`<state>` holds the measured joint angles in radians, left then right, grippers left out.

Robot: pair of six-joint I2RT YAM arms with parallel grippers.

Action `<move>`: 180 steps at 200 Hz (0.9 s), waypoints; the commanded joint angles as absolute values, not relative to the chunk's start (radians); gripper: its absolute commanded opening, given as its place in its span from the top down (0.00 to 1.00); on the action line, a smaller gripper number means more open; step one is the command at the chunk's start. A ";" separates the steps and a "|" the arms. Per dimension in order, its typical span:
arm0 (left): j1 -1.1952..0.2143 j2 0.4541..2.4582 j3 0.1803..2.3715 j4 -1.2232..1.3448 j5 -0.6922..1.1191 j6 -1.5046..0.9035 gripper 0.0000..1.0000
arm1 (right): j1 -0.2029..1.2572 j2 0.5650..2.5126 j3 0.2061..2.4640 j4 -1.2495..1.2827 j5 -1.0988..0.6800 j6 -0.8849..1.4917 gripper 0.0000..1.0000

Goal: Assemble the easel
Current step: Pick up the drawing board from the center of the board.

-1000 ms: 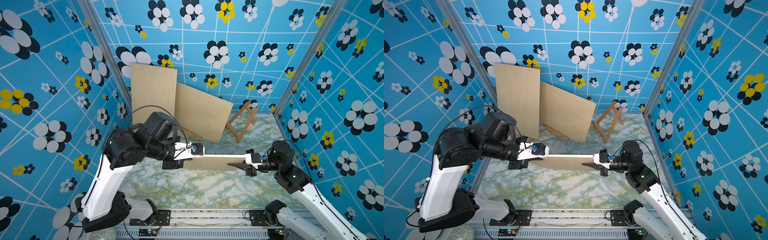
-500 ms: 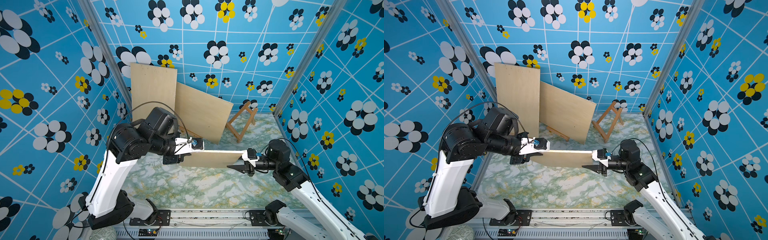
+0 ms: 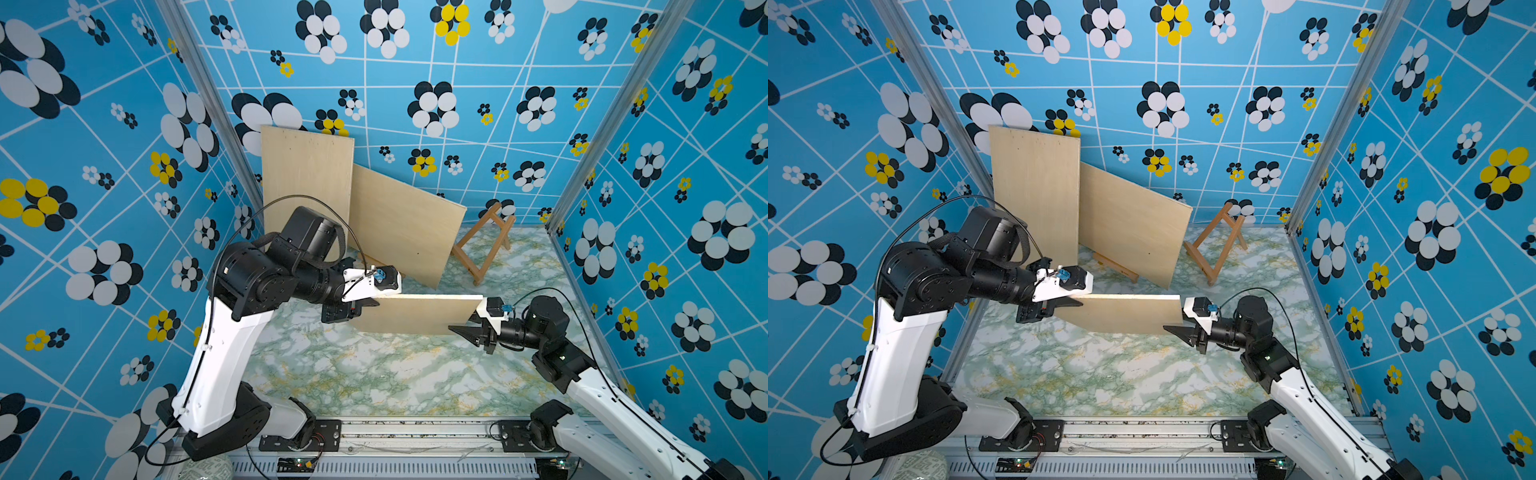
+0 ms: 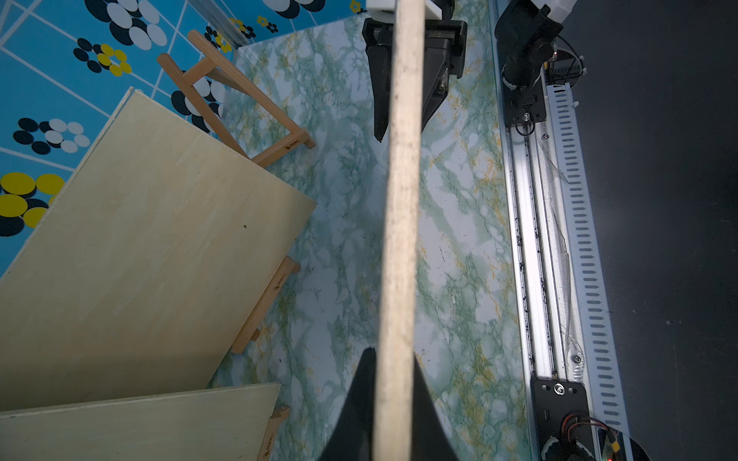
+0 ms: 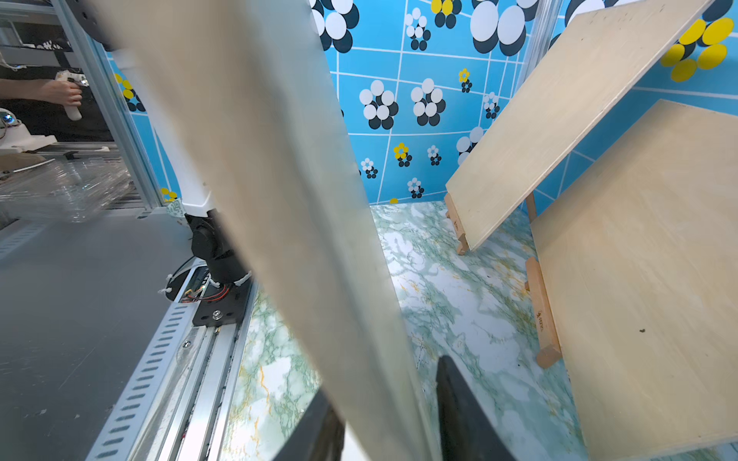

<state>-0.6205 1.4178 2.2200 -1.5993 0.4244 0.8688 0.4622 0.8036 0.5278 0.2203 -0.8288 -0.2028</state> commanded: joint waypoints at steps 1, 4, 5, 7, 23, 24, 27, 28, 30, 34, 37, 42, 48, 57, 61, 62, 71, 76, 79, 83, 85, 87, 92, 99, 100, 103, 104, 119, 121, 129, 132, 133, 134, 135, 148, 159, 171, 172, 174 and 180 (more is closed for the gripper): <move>-0.564 1.456 2.214 -1.400 0.467 0.691 1.00 | 0.477 0.830 0.482 0.148 -0.921 -0.136 0.63; -0.562 1.456 2.213 -1.399 0.469 0.690 1.00 | 0.476 0.832 0.482 0.151 -0.924 -0.135 0.63; -0.560 1.455 2.212 -1.399 0.470 0.690 1.00 | 0.477 0.833 0.482 0.152 -0.925 -0.134 0.63; -0.559 1.456 2.212 -1.399 0.471 0.690 1.00 | 0.476 0.835 0.480 0.158 -0.927 -0.131 0.63; -0.545 1.460 2.207 -1.396 0.495 0.689 1.00 | 0.477 0.841 0.442 0.267 -0.934 -0.084 0.63; -0.544 1.460 2.207 -1.396 0.497 0.688 1.00 | 0.477 0.841 0.438 0.272 -0.933 -0.082 0.63; -0.541 1.459 2.205 -1.395 0.503 0.687 1.00 | 0.478 0.842 0.425 0.317 -0.934 -0.064 0.63; -0.541 1.460 2.204 -1.395 0.505 0.687 1.00 | 0.477 0.842 0.420 0.331 -0.933 -0.060 0.63; -0.537 1.460 2.203 -1.394 0.509 0.687 1.00 | 0.478 0.844 0.411 0.360 -0.933 -0.050 0.63; -0.534 1.459 2.200 -1.393 0.515 0.687 1.00 | 0.478 0.847 0.395 0.414 -0.930 -0.033 0.64; -0.531 1.460 2.198 -1.394 0.520 0.687 1.00 | 0.479 0.852 0.384 0.450 -0.930 -0.027 0.64; -0.525 1.458 2.195 -1.391 0.528 0.687 1.00 | 0.481 0.860 0.369 0.504 -0.930 -0.021 0.63; -0.519 1.459 2.189 -1.389 0.535 0.687 1.00 | 0.482 0.875 0.360 0.544 -0.932 -0.024 0.63; -0.513 1.460 2.182 -1.389 0.545 0.687 1.00 | 0.483 0.903 0.359 0.570 -0.947 -0.045 0.63; -0.511 1.459 2.179 -1.387 0.549 0.687 1.00 | 0.485 0.915 0.360 0.578 -0.959 -0.056 0.63; -0.512 1.459 2.179 -1.387 0.549 0.687 1.00 | 0.485 0.918 0.361 0.580 -0.963 -0.058 0.63; -0.508 1.459 2.174 -1.387 0.555 0.690 1.00 | 0.488 0.946 0.364 0.610 -0.988 -0.073 0.62; -0.507 1.460 2.173 -1.387 0.558 0.690 1.00 | 0.488 0.962 0.366 0.624 -1.001 -0.083 0.62; -0.505 1.459 2.171 -1.386 0.560 0.690 1.00 | 0.487 0.970 0.368 0.631 -1.008 -0.088 0.62; -0.504 1.461 2.170 -1.386 0.563 0.690 1.00 | 0.488 0.980 0.372 0.638 -1.014 -0.093 0.61; -0.503 1.461 2.169 -1.386 0.565 0.690 1.00 | 0.488 0.985 0.376 0.639 -1.018 -0.098 0.61; -0.502 1.462 2.169 -1.384 0.567 0.690 1.00 | 0.488 0.991 0.378 0.640 -1.022 -0.101 0.61; -0.500 1.461 2.168 -1.383 0.570 0.690 1.00 | 0.488 1.006 0.388 0.638 -1.032 -0.110 0.60; -0.500 1.462 2.166 -1.382 0.574 0.689 1.00 | 0.489 1.021 0.401 0.638 -1.043 -0.118 0.60; -0.500 1.462 2.166 -1.383 0.575 0.689 1.00 | 0.488 1.023 0.403 0.638 -1.044 -0.118 0.60; -0.500 1.463 2.166 -1.382 0.575 0.689 1.00 | 0.488 1.030 0.408 0.638 -1.049 -0.122 0.60; -0.500 1.464 2.166 -1.383 0.575 0.689 1.00 | 0.488 1.032 0.410 0.638 -1.051 -0.122 0.60; -0.497 1.466 2.165 -1.381 0.578 0.687 1.00 | 0.491 1.055 0.428 0.638 -1.069 -0.135 0.60; -0.496 1.466 2.164 -1.380 0.579 0.687 1.00 | 0.490 1.057 0.430 0.638 -1.071 -0.136 0.60; -0.493 1.467 2.164 -1.378 0.585 0.684 1.00 | 0.491 1.065 0.433 0.638 -1.076 -0.143 0.60; -0.493 1.467 2.162 -1.378 0.588 0.684 1.00 | 0.492 1.069 0.436 0.637 -1.079 -0.146 0.60; -0.492 1.467 2.162 -1.378 0.588 0.684 1.00 | 0.492 1.069 0.436 0.638 -1.079 -0.147 0.60; -0.492 1.467 2.162 -1.378 0.588 0.683 1.00 | 0.492 1.070 0.437 0.637 -1.080 -0.148 0.60; -0.492 1.468 2.161 -1.378 0.589 0.683 1.00 | 0.492 1.071 0.438 0.638 -1.081 -0.149 0.60; -0.490 1.472 2.160 -1.374 0.597 0.683 1.00 | 0.495 1.085 0.449 0.636 -1.093 -0.158 0.60; -0.489 1.478 2.160 -1.371 0.597 0.680 1.00 | 0.500 1.095 0.459 0.634 -1.099 -0.164 0.62; -0.488 1.486 2.161 -1.371 0.599 0.680 1.00 | 0.507 1.107 0.465 0.642 -1.101 -0.168 0.66; -0.488 1.486 2.161 -1.371 0.599 0.681 1.00 | 0.508 1.108 0.466 0.643 -1.102 -0.169 0.67; -0.488 1.488 2.162 -1.371 0.600 0.681 1.00 | 0.509 1.110 0.466 0.644 -1.103 -0.170 0.68; -0.488 1.492 2.161 -1.369 0.602 0.679 1.00 | 0.512 1.117 0.471 0.648 -1.104 -0.171 0.74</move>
